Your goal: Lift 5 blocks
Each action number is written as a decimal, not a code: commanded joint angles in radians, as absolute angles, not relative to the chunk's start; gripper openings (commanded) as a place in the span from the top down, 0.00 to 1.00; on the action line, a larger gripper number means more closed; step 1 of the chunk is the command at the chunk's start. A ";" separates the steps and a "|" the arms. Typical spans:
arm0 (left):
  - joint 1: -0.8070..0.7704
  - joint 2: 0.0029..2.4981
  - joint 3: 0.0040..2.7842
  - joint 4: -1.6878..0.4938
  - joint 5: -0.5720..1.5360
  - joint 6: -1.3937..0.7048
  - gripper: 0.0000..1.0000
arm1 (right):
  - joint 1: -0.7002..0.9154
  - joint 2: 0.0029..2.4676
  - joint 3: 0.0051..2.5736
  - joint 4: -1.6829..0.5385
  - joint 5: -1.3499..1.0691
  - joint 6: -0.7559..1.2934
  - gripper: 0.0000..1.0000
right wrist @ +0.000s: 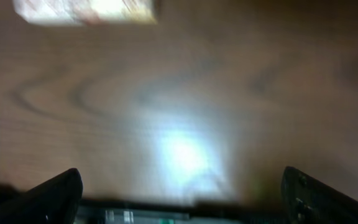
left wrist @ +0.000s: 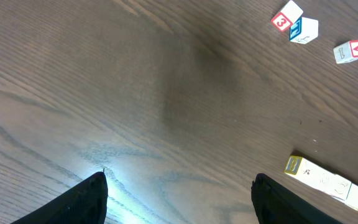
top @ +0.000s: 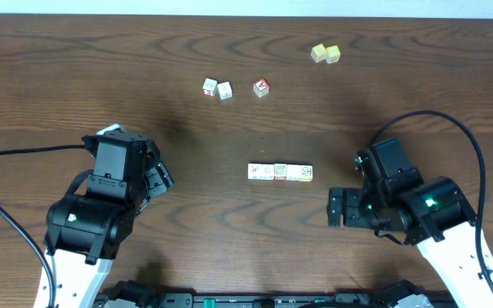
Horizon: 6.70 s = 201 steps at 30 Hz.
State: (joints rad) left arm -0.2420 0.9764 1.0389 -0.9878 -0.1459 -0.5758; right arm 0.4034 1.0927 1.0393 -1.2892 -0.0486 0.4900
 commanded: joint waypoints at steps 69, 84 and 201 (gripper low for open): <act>-0.236 0.979 1.055 -0.991 -0.169 -0.570 0.25 | 0.005 0.005 0.006 -0.066 -0.113 0.096 0.01; -0.236 0.979 1.055 -0.991 -0.169 -0.570 0.25 | 0.006 0.006 0.006 -0.066 -0.113 0.096 0.01; 0.079 0.001 0.004 -0.074 -0.009 -0.127 0.25 | 0.006 0.006 0.006 -0.066 -0.113 0.096 0.01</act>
State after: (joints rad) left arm 0.0814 0.0109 0.0181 -0.0296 0.0586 -0.1101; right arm 0.0139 0.0116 0.0071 -0.0624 -0.1177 0.1089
